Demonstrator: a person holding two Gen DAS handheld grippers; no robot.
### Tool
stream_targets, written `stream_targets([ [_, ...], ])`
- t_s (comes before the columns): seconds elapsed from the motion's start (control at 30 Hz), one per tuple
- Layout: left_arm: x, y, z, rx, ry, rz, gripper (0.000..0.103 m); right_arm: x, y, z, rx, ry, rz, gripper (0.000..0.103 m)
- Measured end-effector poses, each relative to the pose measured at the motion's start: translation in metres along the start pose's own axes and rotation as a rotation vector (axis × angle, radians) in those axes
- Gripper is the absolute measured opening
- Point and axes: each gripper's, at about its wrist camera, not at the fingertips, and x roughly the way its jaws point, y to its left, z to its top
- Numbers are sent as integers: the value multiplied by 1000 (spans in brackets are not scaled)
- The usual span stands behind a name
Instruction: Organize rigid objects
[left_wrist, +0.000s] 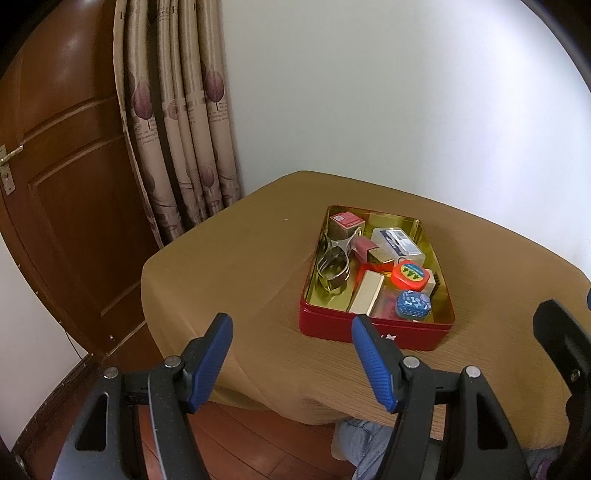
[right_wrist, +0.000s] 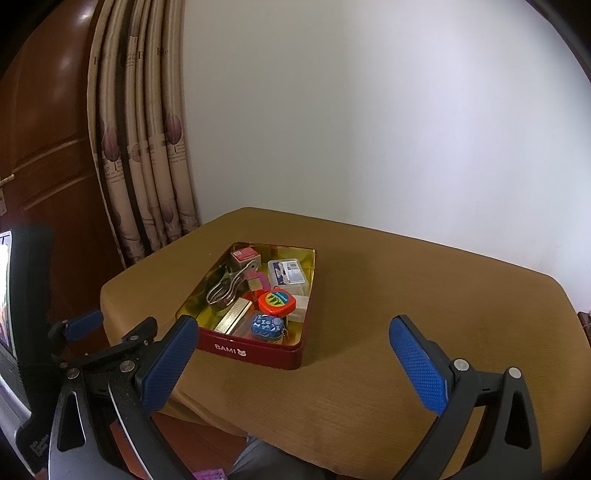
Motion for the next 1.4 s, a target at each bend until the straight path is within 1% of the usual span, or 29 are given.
stream_targets([
  [0.27,0,2,1,-9,-6,6,69,9,1,7,-22,-14,-26,102],
  [0.47,2,7,2,-20,-4,4,69,19,4,18,-31,-31,-29,102],
  [0.57,2,10,3,-29,-6,5,69,27,9,20,-41,-23,-29,102],
  [0.9,6,17,6,-38,-3,10,69,40,18,13,-42,16,-9,102],
  [1.4,6,16,7,-30,-9,-1,69,42,18,11,-26,19,-13,102],
])
